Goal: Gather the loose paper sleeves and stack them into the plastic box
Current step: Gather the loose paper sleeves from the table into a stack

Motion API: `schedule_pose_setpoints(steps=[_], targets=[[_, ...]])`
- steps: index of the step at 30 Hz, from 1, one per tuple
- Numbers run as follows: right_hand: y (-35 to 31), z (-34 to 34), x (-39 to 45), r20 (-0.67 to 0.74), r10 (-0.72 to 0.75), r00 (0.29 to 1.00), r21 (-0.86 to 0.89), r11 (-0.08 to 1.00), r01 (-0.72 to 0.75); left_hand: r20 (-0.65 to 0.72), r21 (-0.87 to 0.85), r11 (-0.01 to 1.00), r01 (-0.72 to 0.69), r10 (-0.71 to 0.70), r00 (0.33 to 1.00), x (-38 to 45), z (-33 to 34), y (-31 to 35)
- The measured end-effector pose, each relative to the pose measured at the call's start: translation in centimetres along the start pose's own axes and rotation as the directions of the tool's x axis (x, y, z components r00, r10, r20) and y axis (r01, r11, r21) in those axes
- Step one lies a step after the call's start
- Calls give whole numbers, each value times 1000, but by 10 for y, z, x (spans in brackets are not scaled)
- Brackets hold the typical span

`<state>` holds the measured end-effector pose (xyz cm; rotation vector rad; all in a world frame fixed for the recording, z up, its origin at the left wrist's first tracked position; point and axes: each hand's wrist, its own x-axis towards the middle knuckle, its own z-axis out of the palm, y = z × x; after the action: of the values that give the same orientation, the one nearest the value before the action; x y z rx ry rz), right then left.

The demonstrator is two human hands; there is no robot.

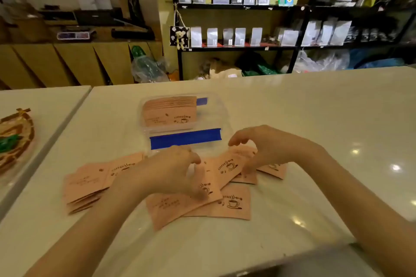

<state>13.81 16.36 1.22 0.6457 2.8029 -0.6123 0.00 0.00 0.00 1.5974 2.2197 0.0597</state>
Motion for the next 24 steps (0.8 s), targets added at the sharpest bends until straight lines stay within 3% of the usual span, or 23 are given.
schedule_pose_setpoints(steps=[14,20,24], targets=[[-15,23,17,27,-161,987,18,987,161,-43,-8,997,83,-83,996,-20,25,-7],[-18,20,11,-71,-187,980,-37,982,184,-156,-36,996,78,-82,984,-32,19,-4],[-27,5,10,-157,-223,962,-6,974,225,-338,-85,992,96,-119,934,-48,5,-14]])
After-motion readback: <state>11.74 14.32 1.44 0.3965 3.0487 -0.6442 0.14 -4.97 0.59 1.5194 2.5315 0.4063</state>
